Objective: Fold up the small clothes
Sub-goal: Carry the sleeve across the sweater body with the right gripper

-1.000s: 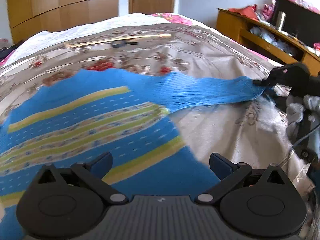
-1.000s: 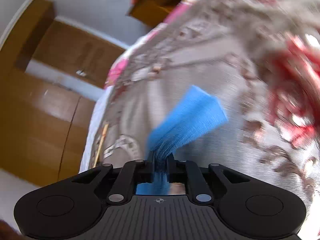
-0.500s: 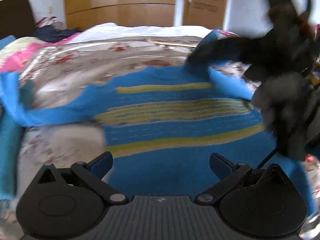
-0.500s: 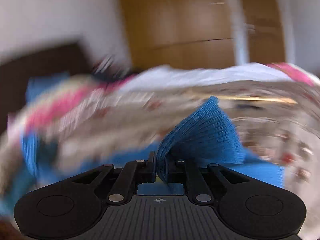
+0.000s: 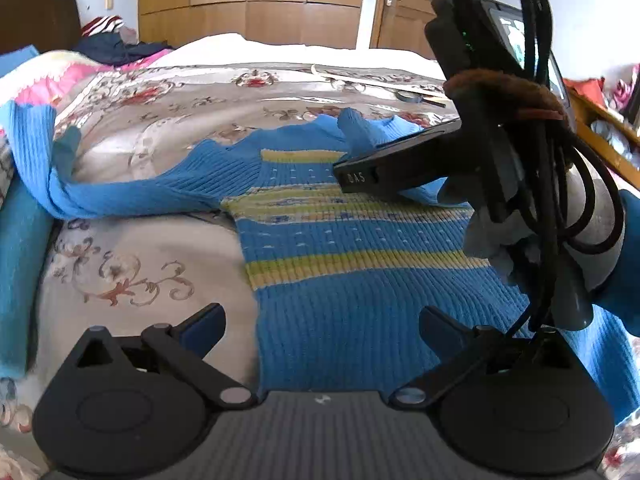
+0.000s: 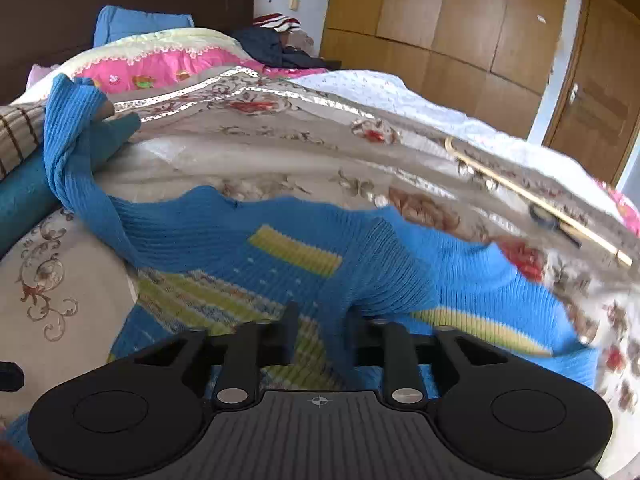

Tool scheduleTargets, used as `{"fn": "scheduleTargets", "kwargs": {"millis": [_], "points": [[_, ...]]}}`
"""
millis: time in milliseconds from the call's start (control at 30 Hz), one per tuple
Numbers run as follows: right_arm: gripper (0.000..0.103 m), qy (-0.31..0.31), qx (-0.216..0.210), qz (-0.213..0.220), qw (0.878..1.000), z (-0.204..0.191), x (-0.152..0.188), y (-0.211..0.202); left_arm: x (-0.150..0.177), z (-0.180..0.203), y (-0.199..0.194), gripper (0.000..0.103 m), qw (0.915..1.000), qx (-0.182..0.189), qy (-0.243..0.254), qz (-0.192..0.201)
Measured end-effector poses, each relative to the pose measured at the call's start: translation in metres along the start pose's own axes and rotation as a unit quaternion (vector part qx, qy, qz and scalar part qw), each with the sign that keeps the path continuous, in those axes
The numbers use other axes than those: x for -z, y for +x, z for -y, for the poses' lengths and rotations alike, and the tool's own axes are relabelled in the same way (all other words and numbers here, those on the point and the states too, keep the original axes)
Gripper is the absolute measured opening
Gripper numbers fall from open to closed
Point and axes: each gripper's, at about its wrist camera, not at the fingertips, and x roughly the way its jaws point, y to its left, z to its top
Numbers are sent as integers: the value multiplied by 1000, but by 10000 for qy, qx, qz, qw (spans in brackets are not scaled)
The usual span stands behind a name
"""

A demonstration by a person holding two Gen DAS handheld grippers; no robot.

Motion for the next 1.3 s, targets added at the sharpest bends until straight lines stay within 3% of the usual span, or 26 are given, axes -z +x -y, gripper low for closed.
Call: {"fn": "scheduleTargets", "kwargs": {"millis": [233,333,467,633,733,833,900,933,1100,1300], "points": [[30,-507,78,127,9986,-20,-10,-7,0,-7,-8,103,9997,125,-181,99],[27,-359,-228,-156,9990,-22,-15,4,-1,-12,-12,103,9993,139,-288,189],[24,-225,-166,-385,9989,-26,-17,14,0,-21,-15,103,9987,97,-446,215],[9,26,-329,-242,9992,-25,-22,5,0,-28,-20,103,9975,173,-606,329],[7,187,-434,-71,9989,-27,-26,1,-1,-31,-22,103,9966,195,-696,389],[7,172,-585,-313,9977,-32,-27,9,-1,-34,-22,103,9962,200,-756,391],[8,66,-367,-429,9984,-35,-26,13,0,-34,-22,103,9966,169,-729,348],[14,55,-328,-406,9986,-34,-26,13,0,-34,-22,103,9967,165,-717,348],[24,-276,-144,-449,9985,-32,-27,17,-1,-36,-26,103,9958,177,-781,450],[25,-139,-495,-650,9966,-32,-20,25,0,-39,-28,103,9950,172,-856,486]]}}
